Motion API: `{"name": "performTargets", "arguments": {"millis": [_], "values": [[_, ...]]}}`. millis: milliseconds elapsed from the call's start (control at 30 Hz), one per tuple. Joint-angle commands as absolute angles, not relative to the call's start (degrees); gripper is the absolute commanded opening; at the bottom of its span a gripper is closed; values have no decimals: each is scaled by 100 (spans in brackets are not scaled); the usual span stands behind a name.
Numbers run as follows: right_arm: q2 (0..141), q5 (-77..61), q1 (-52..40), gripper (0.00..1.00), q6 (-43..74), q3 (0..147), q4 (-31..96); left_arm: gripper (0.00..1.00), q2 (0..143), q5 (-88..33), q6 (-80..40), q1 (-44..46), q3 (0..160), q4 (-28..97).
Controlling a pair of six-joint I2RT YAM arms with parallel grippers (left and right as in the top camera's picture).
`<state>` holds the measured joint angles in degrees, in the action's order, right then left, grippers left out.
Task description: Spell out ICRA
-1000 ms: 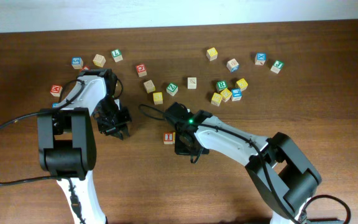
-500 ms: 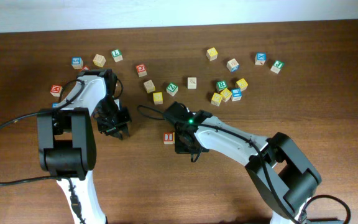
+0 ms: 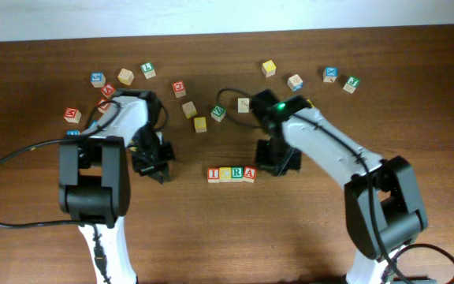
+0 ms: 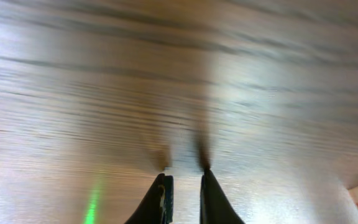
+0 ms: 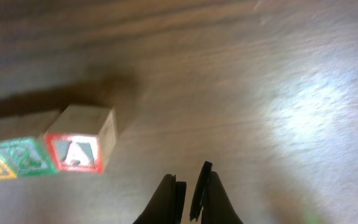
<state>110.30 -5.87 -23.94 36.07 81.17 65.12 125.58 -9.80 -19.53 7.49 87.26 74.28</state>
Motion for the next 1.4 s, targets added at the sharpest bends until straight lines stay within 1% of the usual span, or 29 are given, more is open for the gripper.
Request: {"name": "performTargets", "arguments": {"millis": [0, 200, 333, 500, 867, 1000, 1100, 1167, 1300, 1367], "values": [[11037, -661, -2163, 4, 3328, 7811, 6206, 11, 12696, -1173, -2093, 1153, 8694, 7111], [11137, -1039, -2292, 4, 3542, 7336, 5242, 10, 12698, -1179, -2276, 1656, 8694, 6761], [11174, -1317, -2307, 4, 3538, 7328, 5048, 11, 12698, -1181, -2423, 1826, 8694, 6661], [11284, -1354, -2543, 5, 3538, 7328, 4759, 12, 12698, -1181, -2423, 1944, 8694, 6663], [11295, -1356, -2587, 5, 3538, 7328, 4558, 13, 12698, -1516, -2418, 1946, 8694, 6707], [11295, -1356, -2587, 4, 3538, 7328, 4556, 11, 12696, -1575, -2418, 1951, 8694, 6801], [11295, -1376, -2589, 5, 3533, 7328, 4550, 11, 12696, -1765, -2418, 1951, 8694, 6818], [11295, -1481, -2589, 4, 3459, 7328, 4501, 9, 12698, -1765, -2418, 1951, 8694, 6818], [11295, -1531, -2598, 5, 3430, 7328, 4429, 9, 12696, -1765, -2421, 1951, 8694, 6877], [11295, -1588, -2600, 5, 3430, 7328, 4407, 8, 12698, -1763, -2421, 1944, 8694, 6921]]}}
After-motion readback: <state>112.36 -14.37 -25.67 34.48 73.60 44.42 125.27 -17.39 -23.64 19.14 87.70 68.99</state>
